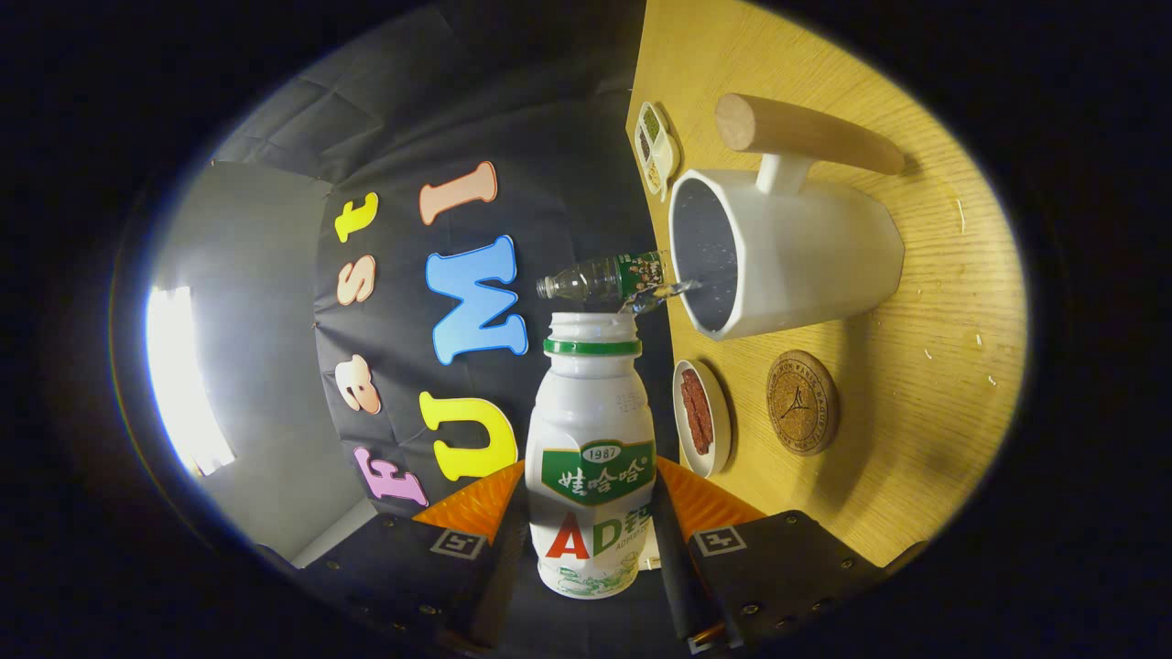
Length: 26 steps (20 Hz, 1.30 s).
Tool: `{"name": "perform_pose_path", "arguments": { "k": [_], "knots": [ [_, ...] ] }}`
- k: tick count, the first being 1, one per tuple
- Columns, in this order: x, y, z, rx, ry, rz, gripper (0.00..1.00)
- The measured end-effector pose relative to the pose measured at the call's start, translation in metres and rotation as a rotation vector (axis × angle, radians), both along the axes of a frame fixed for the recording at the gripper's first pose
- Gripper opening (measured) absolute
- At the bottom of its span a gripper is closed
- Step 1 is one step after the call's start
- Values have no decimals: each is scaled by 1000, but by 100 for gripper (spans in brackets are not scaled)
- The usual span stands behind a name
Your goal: Take the bottle from table, then pour the juice into the cup, finally place the bottle on the coaster
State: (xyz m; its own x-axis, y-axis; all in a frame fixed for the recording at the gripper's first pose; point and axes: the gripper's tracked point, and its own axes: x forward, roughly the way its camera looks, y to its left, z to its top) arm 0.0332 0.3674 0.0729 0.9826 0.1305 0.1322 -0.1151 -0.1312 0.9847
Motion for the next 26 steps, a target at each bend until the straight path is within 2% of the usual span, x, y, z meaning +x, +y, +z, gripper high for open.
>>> {"name": "perform_pose_path", "arguments": {
  "k": [26],
  "knots": [
    [-4,-8,4,160,-34,1,67]
  ]
}}
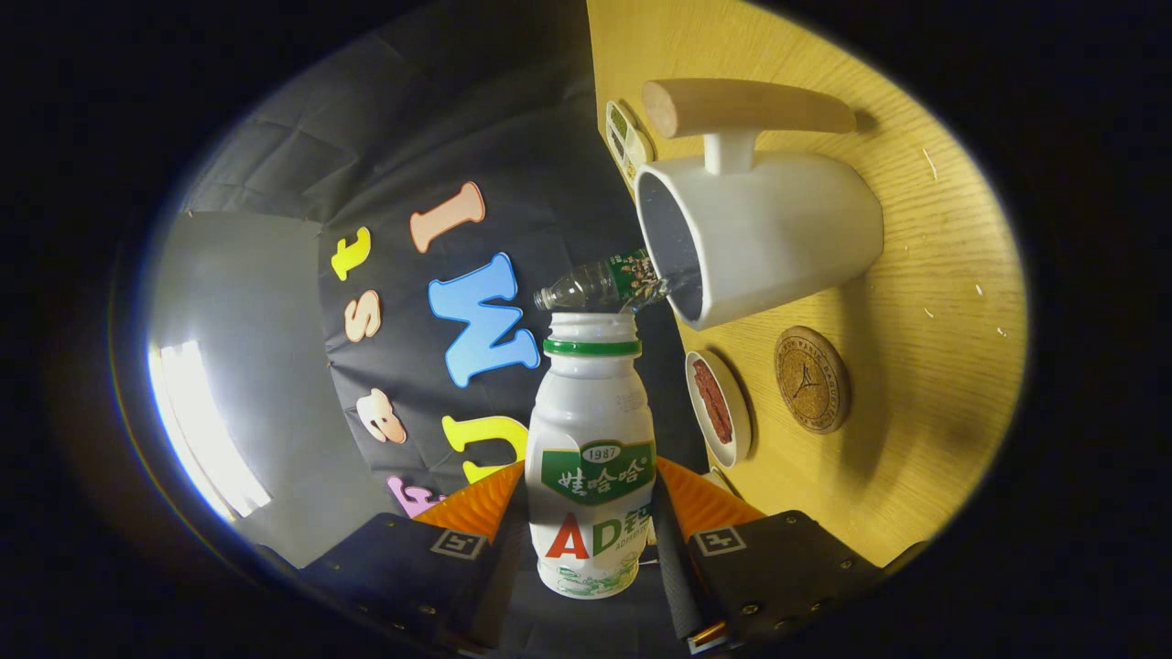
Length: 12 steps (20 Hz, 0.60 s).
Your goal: Take the bottle from table, then pour the juice into the cup, finally place the bottle on the coaster
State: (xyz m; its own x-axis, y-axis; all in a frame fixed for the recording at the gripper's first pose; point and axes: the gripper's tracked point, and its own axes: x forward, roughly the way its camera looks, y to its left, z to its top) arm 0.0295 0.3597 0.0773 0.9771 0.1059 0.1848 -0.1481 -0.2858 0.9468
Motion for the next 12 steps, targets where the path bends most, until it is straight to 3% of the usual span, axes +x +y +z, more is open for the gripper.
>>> {"name": "perform_pose_path", "arguments": {
  "k": [12],
  "knots": [
    [1,-6,-3,47,-16,-17,67]
  ]
}}
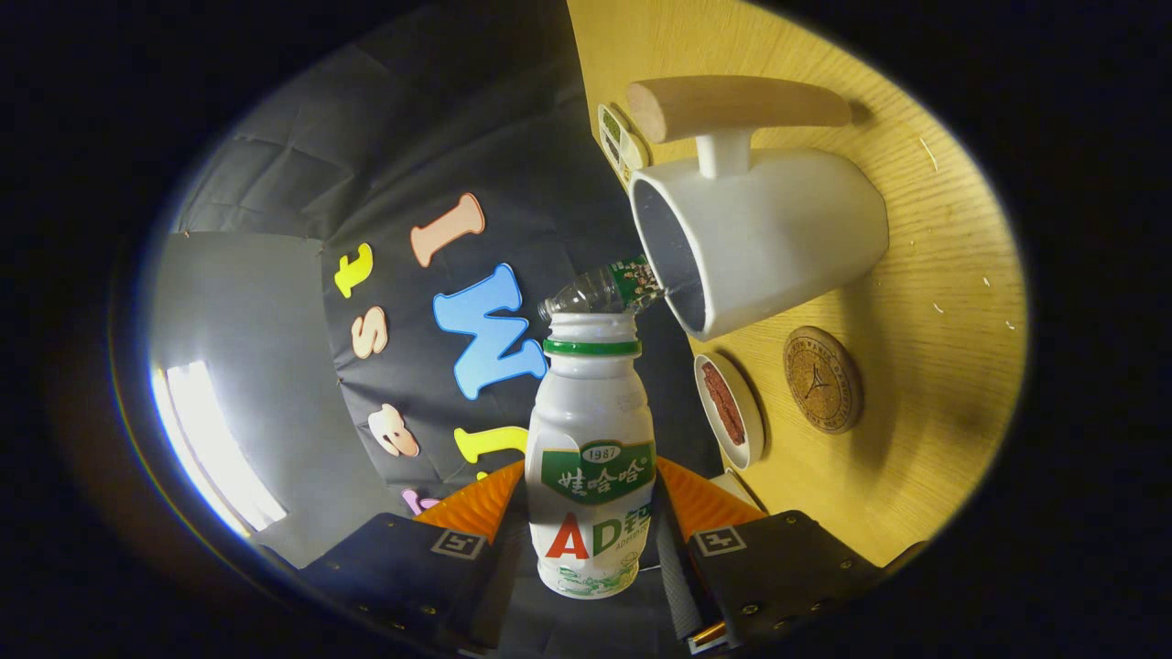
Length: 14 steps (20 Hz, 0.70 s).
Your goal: Take the bottle from table, then pour the juice into the cup, finally place the bottle on the coaster
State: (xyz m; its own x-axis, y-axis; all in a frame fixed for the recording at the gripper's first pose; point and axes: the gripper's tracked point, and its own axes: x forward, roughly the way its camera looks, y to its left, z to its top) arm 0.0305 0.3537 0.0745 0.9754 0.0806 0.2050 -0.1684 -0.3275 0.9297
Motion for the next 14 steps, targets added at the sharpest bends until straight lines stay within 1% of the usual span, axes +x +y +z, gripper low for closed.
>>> {"name": "perform_pose_path", "arguments": {
  "k": [14],
  "knots": [
    [2,-3,4,62,-20,-19,67]
  ]
}}
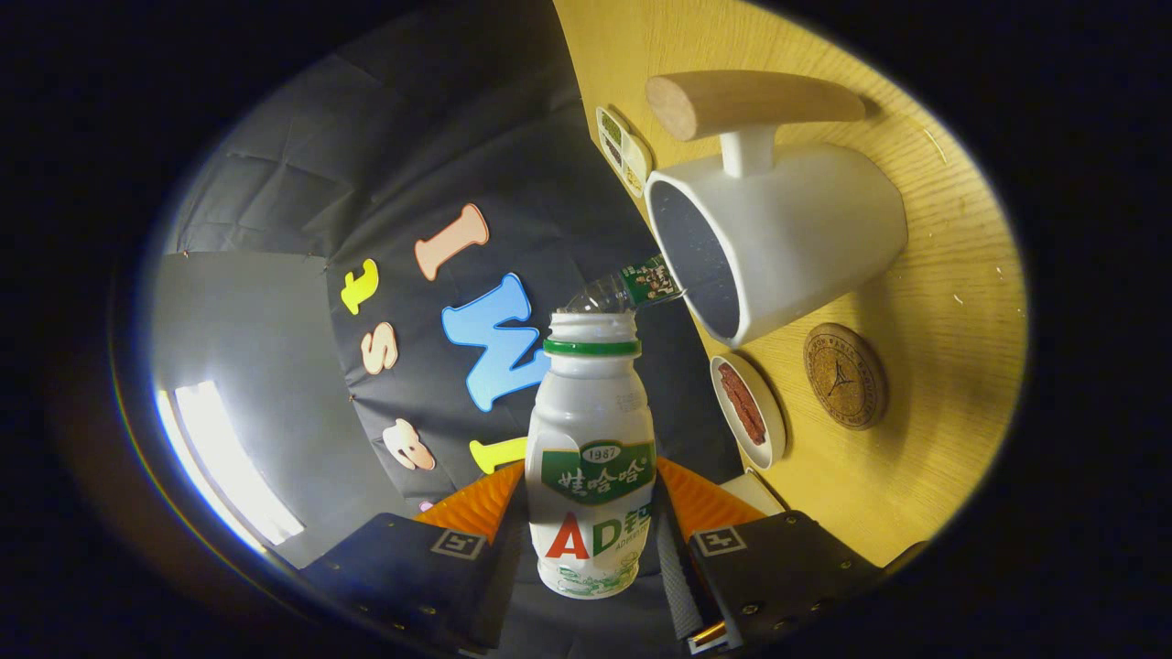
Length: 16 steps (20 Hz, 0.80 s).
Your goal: Take the bottle from table, then pour the juice into the cup, finally place the bottle on the coaster
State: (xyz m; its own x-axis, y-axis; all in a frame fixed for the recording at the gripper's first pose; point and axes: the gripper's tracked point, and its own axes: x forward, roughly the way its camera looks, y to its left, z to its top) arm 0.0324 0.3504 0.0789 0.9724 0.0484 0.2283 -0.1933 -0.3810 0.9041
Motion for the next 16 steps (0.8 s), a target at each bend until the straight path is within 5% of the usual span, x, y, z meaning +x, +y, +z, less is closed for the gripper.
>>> {"name": "perform_pose_path", "arguments": {
  "k": [16],
  "knots": [
    [3,2,4,68,2,-12,67]
  ]
}}
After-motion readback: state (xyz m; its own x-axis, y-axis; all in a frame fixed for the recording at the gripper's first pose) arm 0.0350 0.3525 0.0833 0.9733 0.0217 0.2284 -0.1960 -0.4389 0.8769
